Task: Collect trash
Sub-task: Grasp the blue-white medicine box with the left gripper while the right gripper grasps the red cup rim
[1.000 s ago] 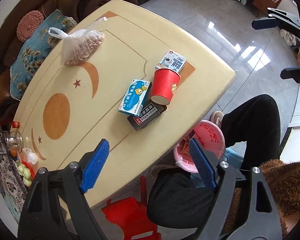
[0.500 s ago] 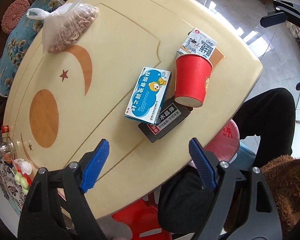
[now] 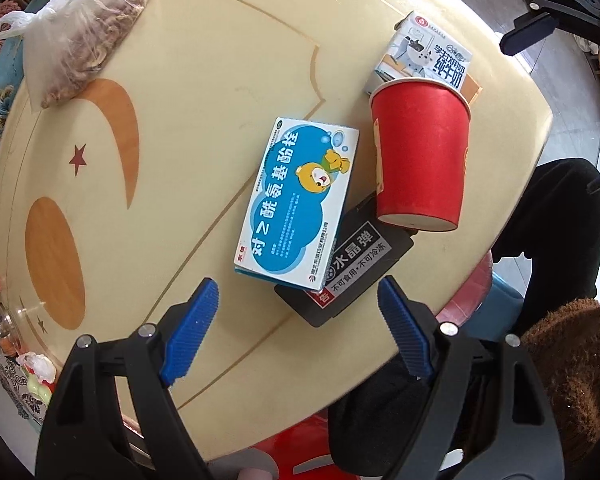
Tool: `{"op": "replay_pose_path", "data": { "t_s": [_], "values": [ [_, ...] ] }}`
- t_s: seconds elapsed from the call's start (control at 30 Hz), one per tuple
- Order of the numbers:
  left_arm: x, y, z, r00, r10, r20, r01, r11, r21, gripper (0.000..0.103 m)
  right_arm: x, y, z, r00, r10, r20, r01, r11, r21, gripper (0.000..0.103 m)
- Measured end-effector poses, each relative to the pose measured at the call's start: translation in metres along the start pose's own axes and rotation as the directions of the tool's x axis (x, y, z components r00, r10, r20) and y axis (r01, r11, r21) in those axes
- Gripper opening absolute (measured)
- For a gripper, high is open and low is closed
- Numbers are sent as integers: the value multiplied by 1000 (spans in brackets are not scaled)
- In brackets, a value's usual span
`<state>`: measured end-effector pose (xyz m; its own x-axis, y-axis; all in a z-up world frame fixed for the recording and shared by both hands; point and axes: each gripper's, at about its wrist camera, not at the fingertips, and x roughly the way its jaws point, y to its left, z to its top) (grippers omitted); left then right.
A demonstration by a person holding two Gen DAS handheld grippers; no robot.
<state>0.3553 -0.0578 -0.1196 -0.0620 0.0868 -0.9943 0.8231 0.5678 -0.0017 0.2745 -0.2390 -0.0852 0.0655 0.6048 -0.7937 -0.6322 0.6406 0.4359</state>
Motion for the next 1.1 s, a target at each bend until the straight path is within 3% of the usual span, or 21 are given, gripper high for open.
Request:
{"op": "replay_pose_path", "data": {
  "t_s": [0.37, 0.8, 0.87, 0.93, 1.0, 1.1],
  "values": [
    [26, 11, 18, 998, -58, -25, 59, 998, 24, 80, 43, -25, 1, 993, 105, -49, -106, 994, -23, 89],
    [53, 18, 34, 995, -79, -67, 82, 995, 56, 80, 48, -16, 0, 978, 201, -50, -205, 976, -80, 89],
    [55, 22, 38, 994, -82, -73, 87, 995, 55, 80, 48, -13, -1, 978, 205, -48, -208, 973, -97, 85],
    [54, 25, 41, 992, -102, -72, 105, 994, 43, 80, 48, -12, -1, 973, 224, -55, -229, 969, -96, 70],
    [52, 30, 44, 992, -106, -68, 109, 993, 39, 80, 50, -10, -2, 971, 229, -63, -235, 967, -102, 63],
    [50, 38, 48, 992, -106, -62, 108, 993, 39, 81, 56, -9, -4, 970, 230, -76, -237, 967, -97, 62]
  ]
}}
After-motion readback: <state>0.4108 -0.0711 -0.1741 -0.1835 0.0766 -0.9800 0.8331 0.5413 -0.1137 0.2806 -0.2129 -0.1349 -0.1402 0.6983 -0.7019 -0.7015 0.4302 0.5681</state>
